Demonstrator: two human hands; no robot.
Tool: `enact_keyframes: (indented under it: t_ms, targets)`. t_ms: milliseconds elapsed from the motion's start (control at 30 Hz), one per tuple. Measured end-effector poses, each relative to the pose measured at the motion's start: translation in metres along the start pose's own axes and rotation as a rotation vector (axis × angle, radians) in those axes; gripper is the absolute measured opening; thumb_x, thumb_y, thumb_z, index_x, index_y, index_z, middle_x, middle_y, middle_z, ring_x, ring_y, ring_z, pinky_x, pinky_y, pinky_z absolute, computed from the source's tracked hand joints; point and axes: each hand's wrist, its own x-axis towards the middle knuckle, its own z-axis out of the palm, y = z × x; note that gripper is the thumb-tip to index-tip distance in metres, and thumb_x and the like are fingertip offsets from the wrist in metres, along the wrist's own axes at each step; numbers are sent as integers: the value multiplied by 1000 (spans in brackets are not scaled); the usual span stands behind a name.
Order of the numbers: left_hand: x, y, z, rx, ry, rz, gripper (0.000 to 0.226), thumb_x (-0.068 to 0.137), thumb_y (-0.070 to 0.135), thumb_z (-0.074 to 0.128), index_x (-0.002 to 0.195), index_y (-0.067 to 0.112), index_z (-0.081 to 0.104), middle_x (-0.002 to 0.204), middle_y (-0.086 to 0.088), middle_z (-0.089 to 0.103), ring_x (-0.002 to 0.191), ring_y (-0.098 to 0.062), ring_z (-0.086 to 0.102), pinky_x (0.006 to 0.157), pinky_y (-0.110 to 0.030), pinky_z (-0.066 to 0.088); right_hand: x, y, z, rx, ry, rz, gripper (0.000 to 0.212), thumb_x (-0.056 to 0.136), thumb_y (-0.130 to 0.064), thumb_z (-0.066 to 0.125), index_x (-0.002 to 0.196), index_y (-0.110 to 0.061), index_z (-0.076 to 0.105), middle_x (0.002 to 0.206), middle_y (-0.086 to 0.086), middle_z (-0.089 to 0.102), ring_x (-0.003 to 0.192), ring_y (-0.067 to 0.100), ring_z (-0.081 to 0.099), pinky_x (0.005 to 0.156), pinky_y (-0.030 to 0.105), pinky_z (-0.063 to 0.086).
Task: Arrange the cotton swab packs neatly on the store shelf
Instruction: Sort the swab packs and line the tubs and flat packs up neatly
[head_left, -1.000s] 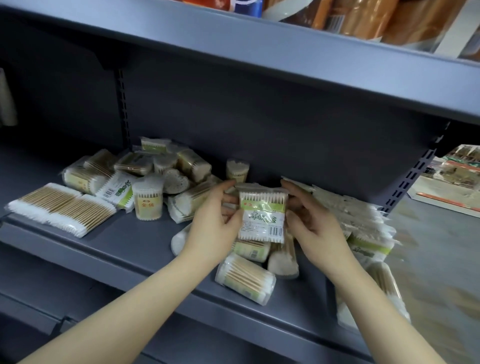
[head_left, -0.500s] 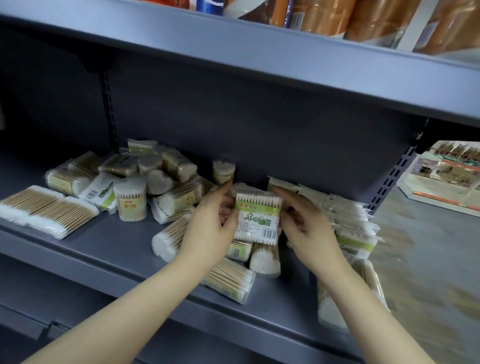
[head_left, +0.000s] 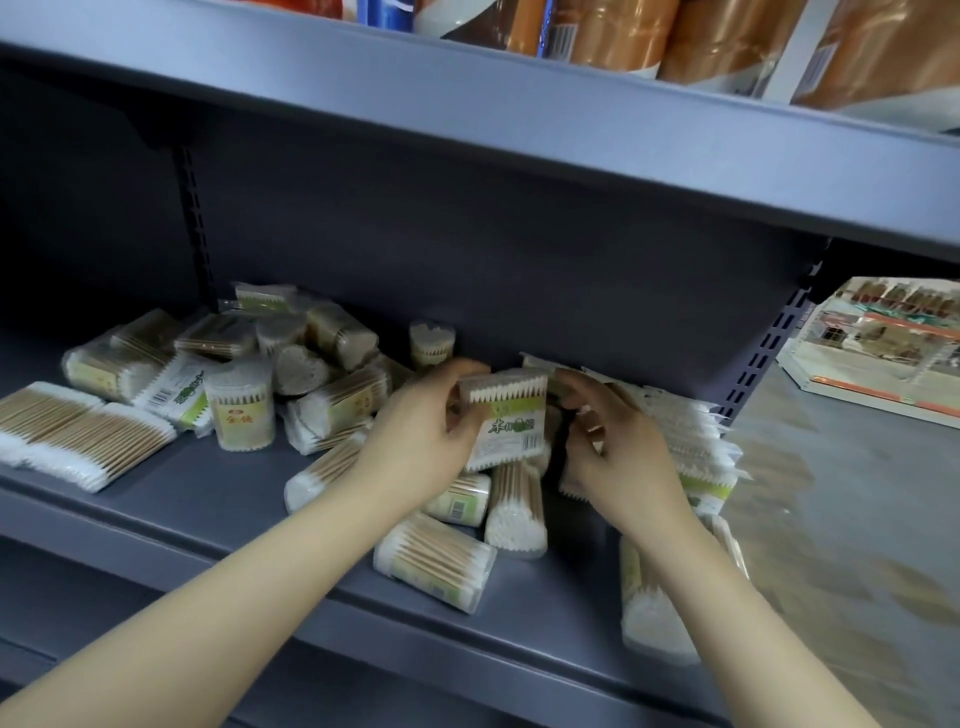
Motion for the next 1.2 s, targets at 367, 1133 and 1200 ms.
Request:
enact_keyframes:
  t_ms: [367,1133,1200]
  targets:
    - [56,1,26,294,-75,13,44,97,20,41,140,15,32,135,-11,45,115,-26,50,87,-30,39,17,38,-15,-283,14,186,46,82,-1,51,126,-13,56,124,10,55,116,27,50,93,28,37]
    - [107,-16,75,217,-248,23,31,92,8,49,122,10,55,122,-11,57,109,-24,54,85,-30,43,53,65,0,-374,-215,259,41,90,-10,42,130,-6,48,139,11,46,128,28,41,102,35,37]
    - [107,-20,75,259,-265,40,29,91,8,49,119,11,57,120,-11,57,106,-25,55,81,-29,42,52,65,2,-352,-211,265,31,92,-13,43,120,-6,54,130,10,53,121,29,47,96,37,40]
